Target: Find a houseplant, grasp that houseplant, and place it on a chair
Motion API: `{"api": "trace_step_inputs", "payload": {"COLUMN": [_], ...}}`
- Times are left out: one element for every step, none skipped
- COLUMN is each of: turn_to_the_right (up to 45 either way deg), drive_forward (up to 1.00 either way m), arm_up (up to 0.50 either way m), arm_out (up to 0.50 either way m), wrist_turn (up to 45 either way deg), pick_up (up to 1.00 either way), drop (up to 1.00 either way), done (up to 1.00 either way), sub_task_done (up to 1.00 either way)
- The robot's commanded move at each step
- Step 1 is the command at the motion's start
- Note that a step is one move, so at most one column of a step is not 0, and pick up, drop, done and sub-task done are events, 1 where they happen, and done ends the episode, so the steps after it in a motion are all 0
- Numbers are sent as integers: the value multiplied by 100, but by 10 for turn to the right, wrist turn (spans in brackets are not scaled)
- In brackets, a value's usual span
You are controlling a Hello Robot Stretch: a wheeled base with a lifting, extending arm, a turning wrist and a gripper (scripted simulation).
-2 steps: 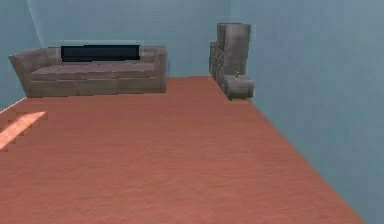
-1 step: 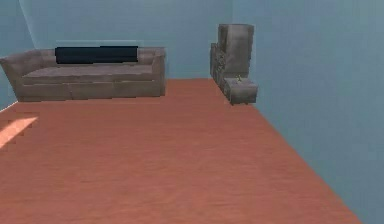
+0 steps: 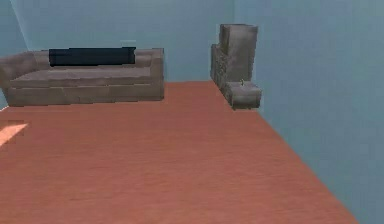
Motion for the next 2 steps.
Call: {"api": "trace_step_inputs", "payload": {"turn_to_the_right": [60,0], "drive_forward": [0,100], "arm_up": [0,0], "arm_out": [0,0], "wrist_turn": [0,0], "pick_up": [0,0], "drop": [0,0], "done": [0,0], "sub_task_done": [0,0]}}
